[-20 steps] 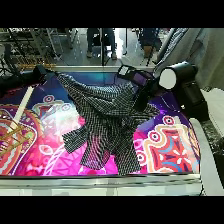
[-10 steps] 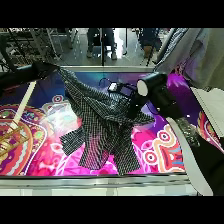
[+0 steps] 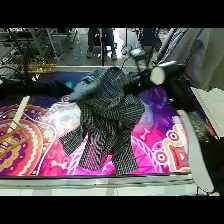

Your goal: Fold the clothes and pants, and hang the long-sleeved shirts on hangers.

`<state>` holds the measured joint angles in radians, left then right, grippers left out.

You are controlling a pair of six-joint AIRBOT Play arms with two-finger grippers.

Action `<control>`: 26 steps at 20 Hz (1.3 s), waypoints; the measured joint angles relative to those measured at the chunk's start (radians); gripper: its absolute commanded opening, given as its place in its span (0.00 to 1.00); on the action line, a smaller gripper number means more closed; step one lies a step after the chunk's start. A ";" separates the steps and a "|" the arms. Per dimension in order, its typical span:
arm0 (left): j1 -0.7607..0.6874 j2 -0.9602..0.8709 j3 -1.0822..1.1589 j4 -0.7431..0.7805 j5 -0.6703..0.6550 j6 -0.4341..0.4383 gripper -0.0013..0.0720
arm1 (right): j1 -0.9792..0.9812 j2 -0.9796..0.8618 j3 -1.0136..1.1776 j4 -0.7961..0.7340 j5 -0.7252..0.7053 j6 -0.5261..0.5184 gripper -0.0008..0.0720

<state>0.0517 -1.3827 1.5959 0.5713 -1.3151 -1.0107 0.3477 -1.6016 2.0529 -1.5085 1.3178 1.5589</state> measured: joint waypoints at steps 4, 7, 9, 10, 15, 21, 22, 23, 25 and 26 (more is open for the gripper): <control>-0.043 0.005 -0.009 0.024 -0.039 -0.038 0.77 | -0.095 0.103 0.021 0.102 -0.081 0.111 0.04; -0.054 0.007 -0.011 -0.047 -0.050 -0.051 0.77 | -0.136 0.182 0.026 0.035 -0.173 0.176 0.04; -0.057 0.008 -0.011 -0.085 -0.053 -0.054 0.77 | -0.151 0.230 0.027 -0.033 -0.213 0.199 0.04; -0.058 0.008 -0.011 -0.098 -0.055 -0.056 0.77 | -0.155 0.253 0.027 -0.066 -0.225 0.206 0.04; -0.059 0.008 -0.011 -0.130 -0.058 -0.060 0.77 | -0.166 0.335 0.028 -0.353 -0.235 0.254 0.04; -0.059 0.008 -0.011 -0.137 -0.099 -0.060 0.77 | -0.372 0.361 0.005 -0.805 0.104 0.326 0.04; -0.059 0.008 -0.011 -0.137 -0.109 -0.060 0.77 | -0.446 0.366 0.000 -0.847 0.174 0.332 0.04; -0.059 0.008 -0.011 -0.135 -0.123 -0.060 0.77 | -0.517 0.374 0.000 -0.882 0.214 0.339 0.04; -0.059 0.008 -0.011 -0.118 -0.147 -0.060 0.77 | -0.670 0.393 0.021 -0.932 0.230 0.377 0.04; -0.059 0.008 -0.011 -0.105 -0.157 -0.059 0.77 | -0.750 0.399 0.036 -0.946 0.208 0.400 0.04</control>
<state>-0.0071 -1.3750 1.5845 0.4664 -1.4719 -1.0698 -0.4019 -1.2022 2.0892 -2.4542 1.5257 1.9591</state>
